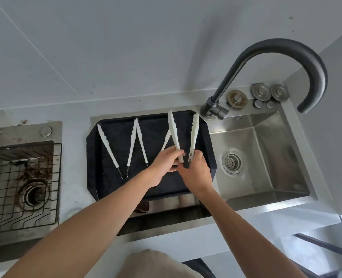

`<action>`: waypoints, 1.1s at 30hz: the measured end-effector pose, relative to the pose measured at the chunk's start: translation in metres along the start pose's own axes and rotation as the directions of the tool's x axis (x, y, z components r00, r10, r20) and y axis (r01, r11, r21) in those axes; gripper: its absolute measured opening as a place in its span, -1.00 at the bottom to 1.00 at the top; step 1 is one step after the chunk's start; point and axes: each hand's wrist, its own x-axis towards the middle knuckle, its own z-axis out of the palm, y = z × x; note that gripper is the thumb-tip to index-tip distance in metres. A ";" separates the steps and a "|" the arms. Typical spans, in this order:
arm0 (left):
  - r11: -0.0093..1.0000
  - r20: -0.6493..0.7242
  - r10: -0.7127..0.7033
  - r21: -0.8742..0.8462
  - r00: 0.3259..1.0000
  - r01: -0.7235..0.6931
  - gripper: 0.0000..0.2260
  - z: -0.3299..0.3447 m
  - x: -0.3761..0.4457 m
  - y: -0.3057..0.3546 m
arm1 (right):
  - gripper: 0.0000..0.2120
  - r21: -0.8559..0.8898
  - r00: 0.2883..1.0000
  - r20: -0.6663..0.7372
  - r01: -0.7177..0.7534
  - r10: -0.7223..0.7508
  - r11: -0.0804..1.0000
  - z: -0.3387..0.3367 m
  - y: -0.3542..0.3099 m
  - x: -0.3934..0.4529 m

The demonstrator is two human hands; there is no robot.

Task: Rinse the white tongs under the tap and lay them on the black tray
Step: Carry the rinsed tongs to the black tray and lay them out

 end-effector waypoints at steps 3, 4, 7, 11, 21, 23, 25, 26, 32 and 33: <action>0.987 -0.152 0.122 0.120 0.981 -0.104 -0.83 -0.011 -0.001 -0.014 | -0.63 -0.052 1.000 -0.002 -0.022 0.022 0.998 0.006 0.007 0.002; 0.969 -0.240 0.193 0.197 0.951 -0.147 -0.82 -0.016 -0.002 -0.020 | -0.64 -0.076 1.000 0.001 -0.025 0.025 0.997 0.007 0.008 0.002; 0.829 -0.365 0.396 0.537 0.843 -0.157 -0.72 -0.032 -0.006 -0.043 | -0.65 -0.125 1.000 -0.006 -0.025 0.024 0.992 0.010 0.011 0.004; 0.635 -0.248 0.449 0.765 0.859 -0.112 -0.56 -0.044 -0.010 -0.064 | -0.63 -0.128 0.999 -0.044 -0.024 0.019 0.991 0.014 0.015 0.005; 0.554 -0.165 0.490 0.817 0.856 -0.160 -0.62 -0.043 -0.001 -0.067 | -0.60 -0.202 0.998 -0.016 -0.057 0.055 0.978 0.020 0.015 0.013; 0.584 -0.197 0.485 0.799 0.852 -0.147 -0.71 -0.040 0.002 -0.065 | -0.61 -0.209 0.998 -0.020 -0.062 0.059 0.976 0.020 0.013 0.016; 0.605 -0.237 0.472 0.788 0.849 -0.116 -0.81 -0.037 0.004 -0.064 | -0.60 -0.214 0.998 -0.028 -0.064 0.060 0.975 0.021 0.014 0.017; 0.611 -0.252 0.467 0.785 0.848 -0.103 -0.86 -0.036 0.004 -0.065 | -0.60 -0.217 0.998 -0.028 -0.065 0.061 0.974 0.021 0.014 0.016; 0.624 -0.282 0.456 0.777 0.844 -0.078 -0.91 -0.032 0.002 -0.069 | -0.58 -0.254 0.998 0.006 -0.064 0.068 0.965 0.027 0.018 0.012; 0.626 -0.283 0.458 0.776 0.843 -0.080 -0.91 -0.033 0.003 -0.068 | -0.56 -0.261 0.997 0.014 -0.064 0.070 0.963 0.027 0.018 0.013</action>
